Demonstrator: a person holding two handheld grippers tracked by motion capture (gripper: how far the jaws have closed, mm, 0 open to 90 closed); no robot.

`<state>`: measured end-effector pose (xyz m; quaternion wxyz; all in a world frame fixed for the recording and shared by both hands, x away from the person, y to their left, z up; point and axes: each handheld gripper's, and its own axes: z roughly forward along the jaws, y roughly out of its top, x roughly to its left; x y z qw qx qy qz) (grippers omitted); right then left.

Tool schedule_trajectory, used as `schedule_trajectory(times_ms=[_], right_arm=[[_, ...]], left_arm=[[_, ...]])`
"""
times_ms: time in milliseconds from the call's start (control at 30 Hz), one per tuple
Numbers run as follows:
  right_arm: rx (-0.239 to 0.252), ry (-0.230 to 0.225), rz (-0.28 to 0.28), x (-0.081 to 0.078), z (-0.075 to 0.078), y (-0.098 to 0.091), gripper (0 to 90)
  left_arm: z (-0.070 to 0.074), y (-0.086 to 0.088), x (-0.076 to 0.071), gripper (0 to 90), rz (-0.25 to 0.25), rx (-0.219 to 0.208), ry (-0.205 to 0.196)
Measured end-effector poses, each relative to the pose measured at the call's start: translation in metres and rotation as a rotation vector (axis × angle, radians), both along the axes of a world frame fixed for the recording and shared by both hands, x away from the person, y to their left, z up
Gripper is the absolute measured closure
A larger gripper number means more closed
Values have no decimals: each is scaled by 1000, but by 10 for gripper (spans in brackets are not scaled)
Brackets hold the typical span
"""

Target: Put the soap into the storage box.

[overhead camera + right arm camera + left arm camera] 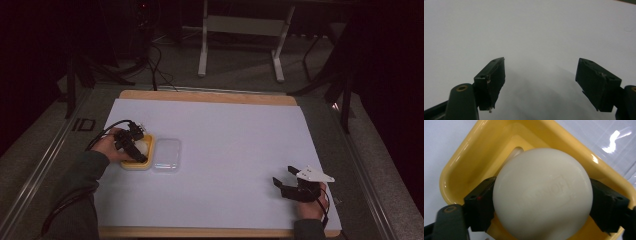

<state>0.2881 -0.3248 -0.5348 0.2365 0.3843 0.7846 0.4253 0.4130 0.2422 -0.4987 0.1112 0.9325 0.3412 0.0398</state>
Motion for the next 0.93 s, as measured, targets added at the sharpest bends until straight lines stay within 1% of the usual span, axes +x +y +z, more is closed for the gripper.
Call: schedule_trajectory(times_ms=[67,100,133,167,200,267,333,367,400,433,467,500,533,567,600,633,667,700,733,767,800,833,867,900,933], right_arm=[[0,0,0,0,0,0,236],[0,0,0,0,0,0,236],[0,-2,0,0,0,0,236],[0,-3,0,0,0,0,236],[-1,-1,0,0,0,0,236],[-1,-2,1,0,0,0,236],[-1,-2,1,0,0,0,236],[-1,-3,1,0,0,0,236],[-1,-3,1,0,0,0,236],[-1,-3,1,0,0,0,236],[-1,-4,2,0,0,0,236],[-1,-4,2,0,0,0,236],[-1,-3,1,0,0,0,236],[-1,-3,1,0,0,0,236],[-2,-3,1,0,0,0,236],[-2,-3,1,0,0,0,236],[-2,-3,1,0,0,0,236],[-2,-3,1,0,0,0,236],[-2,-4,0,0,0,0,236],[-2,-4,0,0,0,0,236],[-2,-3,0,0,0,0,236],[-2,-3,0,0,0,0,236],[-1,-3,0,0,0,0,236],[-1,-3,0,0,0,0,236],[0,-1,0,0,0,0,236]], left_arm=[[1,0,0,165,3,-4,8],[1,0,0,165,5,0,13],[3,-1,-1,153,-4,13,14],[3,-1,-1,143,-4,13,14],[5,-2,-2,136,-3,19,1],[6,-2,-2,124,-1,15,-2],[9,-2,-3,99,4,12,-16],[11,-1,-3,97,8,7,-19],[15,0,-4,89,9,-4,-31],[15,0,-4,89,9,-4,-31],[19,1,-5,89,10,-7,-51],[19,1,-5,89,10,-7,-51],[25,2,-6,89,8,-19,-62],[25,2,-6,89,8,-19,-62],[31,2,-8,89,10,-22,-96],[31,2,-8,89,10,-22,-96],[39,3,-11,90,6,-42,-117],[39,3,-11,90,6,-42,-117],[47,4,-16,90,10,-77,-164],[47,4,-16,90,10,-77,-164],[55,4,-21,90,11,-120,-203],[55,4,-21,90,11,-120,-203],[60,3,-28,90,10,-126,-237],[60,3,-28,93,10,-126,-237],[63,2,-35,93,2,-141,-266]])
